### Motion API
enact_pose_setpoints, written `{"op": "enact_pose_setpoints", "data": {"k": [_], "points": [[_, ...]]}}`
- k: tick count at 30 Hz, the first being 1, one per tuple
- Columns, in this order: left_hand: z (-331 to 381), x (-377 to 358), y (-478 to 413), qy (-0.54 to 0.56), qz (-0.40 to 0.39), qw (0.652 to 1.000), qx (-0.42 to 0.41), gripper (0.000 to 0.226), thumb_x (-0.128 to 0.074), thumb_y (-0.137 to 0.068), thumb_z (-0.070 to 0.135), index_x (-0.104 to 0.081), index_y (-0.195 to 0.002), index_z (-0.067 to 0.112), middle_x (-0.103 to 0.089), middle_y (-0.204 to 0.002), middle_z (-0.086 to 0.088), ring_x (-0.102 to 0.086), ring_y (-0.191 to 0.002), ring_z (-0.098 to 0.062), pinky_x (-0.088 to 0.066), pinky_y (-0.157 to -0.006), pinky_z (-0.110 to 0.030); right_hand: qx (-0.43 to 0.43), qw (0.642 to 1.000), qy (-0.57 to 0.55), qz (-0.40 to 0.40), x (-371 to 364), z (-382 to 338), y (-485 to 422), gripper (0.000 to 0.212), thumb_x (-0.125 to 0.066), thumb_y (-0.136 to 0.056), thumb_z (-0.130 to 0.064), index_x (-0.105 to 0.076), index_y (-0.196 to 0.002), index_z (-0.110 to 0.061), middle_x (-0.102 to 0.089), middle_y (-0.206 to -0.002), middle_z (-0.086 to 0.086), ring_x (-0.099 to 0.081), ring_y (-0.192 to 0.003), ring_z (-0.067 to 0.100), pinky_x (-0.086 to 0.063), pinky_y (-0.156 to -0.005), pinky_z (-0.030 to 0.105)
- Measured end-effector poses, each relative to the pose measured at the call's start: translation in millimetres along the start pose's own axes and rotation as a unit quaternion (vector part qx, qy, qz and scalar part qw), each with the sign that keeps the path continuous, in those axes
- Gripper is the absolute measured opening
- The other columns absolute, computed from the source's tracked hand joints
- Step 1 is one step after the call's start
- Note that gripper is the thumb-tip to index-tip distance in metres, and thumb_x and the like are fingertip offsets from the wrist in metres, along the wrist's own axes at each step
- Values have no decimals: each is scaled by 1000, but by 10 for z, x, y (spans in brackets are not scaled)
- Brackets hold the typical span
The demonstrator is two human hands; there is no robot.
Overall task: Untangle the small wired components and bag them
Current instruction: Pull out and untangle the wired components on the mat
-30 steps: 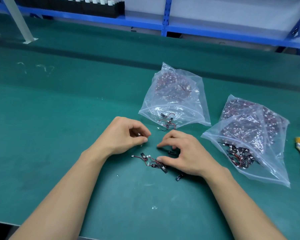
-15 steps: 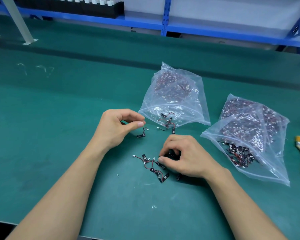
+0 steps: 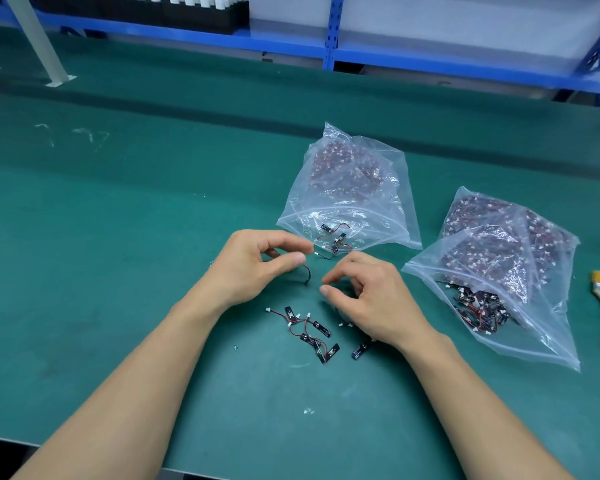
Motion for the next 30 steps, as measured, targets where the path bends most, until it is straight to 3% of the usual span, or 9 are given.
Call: {"op": "enact_pose_setpoints", "data": {"k": [3,5,9,13,15,19,25,30], "points": [[-45,91,-6,-46,63,997,-1,19,-71,-91,15,-75,-99,31,-72,-91,26,-61,-76,0,-43,-71,-10,-3,1000,1,4,-10,5,-9,3,-76,-83,-29,-74,-85,-27,-58,-87,-17,-51,-66,-2,-36,-65,25],[-74,101,-7,-96,41,994,10,17,-75,-87,15,-73,-97,29,-69,-81,25,-56,-71,-1,-40,-67,-12,-3,1000,7,7,-19,6,-20,5,-76,-83,-29,-74,-87,-26,-59,-88,-18,-51,-67,-3,-37,-66,26],[-142,91,0,-183,-13,982,36,15,-74,-87,20,-74,-94,33,-65,-73,24,-53,-79,-4,-43,-71,-18,-2,1000,21,18,-37,-3,-29,12,-74,-81,-31,-74,-93,-29,-58,-93,-18,-50,-69,-8,-37,-67,25],[-177,81,-21,-205,-32,978,36,11,-80,-83,28,-76,-92,33,-68,-73,22,-51,-77,8,-35,-65,-9,7,998,57,-8,-91,-71,-92,20,-74,-84,-40,-73,-102,-32,-54,-97,-20,-48,-75,-8,-43,-72,28],[-189,74,-24,-218,-31,975,41,9,-79,-83,29,-77,-90,34,-67,-72,23,-51,-75,12,-35,-64,-12,16,996,77,-31,-119,-112,-118,17,-72,-86,-43,-74,-100,-34,-53,-95,-20,-48,-80,-3,-48,-75,32],[-218,100,-19,-237,-2,968,80,6,-77,-81,32,-73,-80,36,-65,-67,27,-55,-68,8,-40,-61,-24,29,994,93,-57,-109,-108,-119,12,-69,-90,-44,-76,-90,-34,-56,-86,-16,-46,-76,1,-47,-72,32],[-247,150,-26,-241,27,962,125,14,-78,-79,39,-68,-70,36,-62,-64,30,-57,-65,3,-46,-62,-26,38,991,87,-95,-32,-71,-89,10,-70,-87,-39,-77,-94,-35,-57,-86,-18,-46,-73,-12,-45,-72,28],[-250,146,-30,-239,23,963,126,12,-78,-79,39,-69,-71,35,-62,-64,29,-58,-67,1,-48,-64,-27,15,995,63,-72,-56,-56,-98,6,-75,-86,-26,-76,-92,-28,-57,-72,-19,-50,-68,-6,-42,-69,25]]}}
Point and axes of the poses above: each hand's wrist, its own y-axis away from the middle knuckle, its own x-axis out of the back of the hand, z = x × y, the point moved 1 cm from there along -y, towards the middle knuckle
